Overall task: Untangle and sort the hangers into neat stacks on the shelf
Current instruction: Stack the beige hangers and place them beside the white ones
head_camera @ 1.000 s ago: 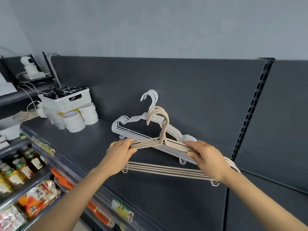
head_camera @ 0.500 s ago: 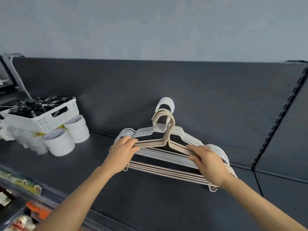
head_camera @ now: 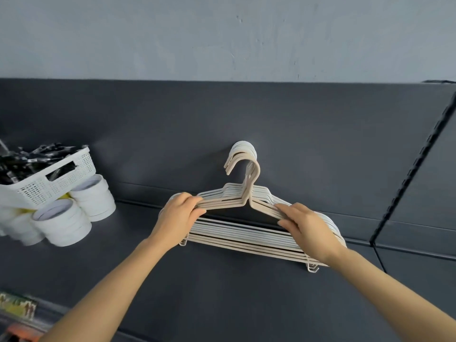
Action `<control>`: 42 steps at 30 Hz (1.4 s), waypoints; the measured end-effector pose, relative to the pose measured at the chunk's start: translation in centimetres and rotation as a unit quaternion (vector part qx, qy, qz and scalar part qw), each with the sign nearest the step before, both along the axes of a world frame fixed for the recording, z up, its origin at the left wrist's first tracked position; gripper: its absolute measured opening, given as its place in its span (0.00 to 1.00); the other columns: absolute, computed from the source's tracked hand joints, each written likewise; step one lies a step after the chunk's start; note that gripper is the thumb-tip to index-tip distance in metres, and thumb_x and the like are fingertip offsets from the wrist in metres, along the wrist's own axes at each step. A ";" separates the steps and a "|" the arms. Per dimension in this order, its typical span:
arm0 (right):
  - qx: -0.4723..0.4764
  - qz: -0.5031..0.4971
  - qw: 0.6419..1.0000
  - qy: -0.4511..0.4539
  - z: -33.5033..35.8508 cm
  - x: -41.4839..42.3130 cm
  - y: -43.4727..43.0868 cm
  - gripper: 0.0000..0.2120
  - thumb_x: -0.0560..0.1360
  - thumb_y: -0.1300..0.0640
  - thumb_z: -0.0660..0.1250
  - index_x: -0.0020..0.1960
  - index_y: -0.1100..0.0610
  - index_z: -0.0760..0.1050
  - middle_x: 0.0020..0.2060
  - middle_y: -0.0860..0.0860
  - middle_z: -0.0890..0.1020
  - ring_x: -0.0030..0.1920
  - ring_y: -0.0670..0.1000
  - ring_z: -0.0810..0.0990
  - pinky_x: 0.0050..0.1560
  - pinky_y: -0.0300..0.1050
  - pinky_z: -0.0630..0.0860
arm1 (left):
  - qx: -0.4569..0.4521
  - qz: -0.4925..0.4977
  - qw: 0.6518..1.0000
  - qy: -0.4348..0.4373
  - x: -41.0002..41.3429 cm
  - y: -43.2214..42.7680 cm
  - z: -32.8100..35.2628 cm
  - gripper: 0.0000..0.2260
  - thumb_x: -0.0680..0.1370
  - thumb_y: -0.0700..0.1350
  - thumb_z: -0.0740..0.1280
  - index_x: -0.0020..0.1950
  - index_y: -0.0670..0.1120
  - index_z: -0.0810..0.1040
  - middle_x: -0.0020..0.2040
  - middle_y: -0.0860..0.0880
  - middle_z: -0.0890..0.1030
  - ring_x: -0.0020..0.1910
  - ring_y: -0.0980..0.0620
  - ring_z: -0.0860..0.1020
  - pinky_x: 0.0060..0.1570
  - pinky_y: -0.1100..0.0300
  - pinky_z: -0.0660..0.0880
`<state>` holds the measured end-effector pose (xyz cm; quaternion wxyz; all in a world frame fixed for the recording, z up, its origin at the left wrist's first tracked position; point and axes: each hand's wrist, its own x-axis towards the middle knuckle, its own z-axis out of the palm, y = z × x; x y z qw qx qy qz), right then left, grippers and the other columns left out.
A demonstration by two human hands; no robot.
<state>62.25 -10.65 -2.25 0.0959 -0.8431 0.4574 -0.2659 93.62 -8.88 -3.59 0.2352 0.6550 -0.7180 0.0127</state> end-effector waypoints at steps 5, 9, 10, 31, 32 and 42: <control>-0.073 -0.038 0.997 0.012 -1.2 0.0 -0.1 0.15 0.76 0.54 0.64 0.62 0.52 0.76 0.51 0.50 0.75 0.49 0.53 0.70 0.52 0.46 0.69 | -0.025 -0.010 1.000 -0.016 -0.2 0.3 -0.6 0.20 0.80 0.54 0.59 0.66 0.44 0.75 0.60 0.50 0.76 0.60 0.48 0.73 0.58 0.46 0.74; -0.093 -0.039 0.991 0.089 -1.3 0.2 -0.1 0.21 0.77 0.46 0.56 0.64 0.56 0.73 0.61 0.53 0.76 0.61 0.58 0.74 0.62 0.54 0.70 | 0.026 -0.008 0.999 -0.033 -0.7 0.5 -0.7 0.26 0.81 0.58 0.52 0.76 0.48 0.61 0.75 0.52 0.64 0.73 0.53 0.63 0.72 0.55 0.60; -0.094 -0.032 0.988 0.119 -1.4 0.3 0.0 0.24 0.77 0.45 0.56 0.67 0.57 0.70 0.64 0.53 0.74 0.65 0.56 0.72 0.67 0.52 0.65 | 0.040 -0.008 0.999 -0.035 -0.9 0.5 -0.8 0.25 0.82 0.56 0.54 0.77 0.48 0.58 0.76 0.52 0.61 0.74 0.54 0.59 0.72 0.57 0.56; 0.007 -0.043 0.991 0.126 0.1 -0.8 1.4 0.31 0.80 0.44 0.50 0.76 0.58 0.47 0.76 0.52 0.53 0.76 0.50 0.48 0.75 0.47 0.46 | 0.010 0.033 0.997 -0.069 -4.4 2.8 1.5 0.33 0.80 0.51 0.60 0.78 0.47 0.43 0.79 0.51 0.49 0.77 0.54 0.48 0.73 0.57 0.52; 0.001 -0.045 0.992 0.119 0.2 -1.2 1.7 0.31 0.80 0.43 0.50 0.77 0.58 0.47 0.76 0.52 0.53 0.76 0.50 0.47 0.75 0.47 0.46 | -0.002 0.021 0.998 -0.061 -4.9 3.3 1.7 0.34 0.80 0.52 0.60 0.78 0.47 0.43 0.79 0.51 0.48 0.77 0.54 0.47 0.73 0.58 0.52; 0.029 -0.096 0.992 0.082 0.3 -7.8 6.1 0.30 0.78 0.41 0.56 0.75 0.52 0.54 0.76 0.52 0.55 0.76 0.52 0.49 0.75 0.55 0.50 | -0.032 -0.161 0.983 -0.080 -11.4 5.4 1.7 0.34 0.77 0.61 0.61 0.78 0.49 0.54 0.78 0.55 0.51 0.76 0.57 0.47 0.72 0.61 0.52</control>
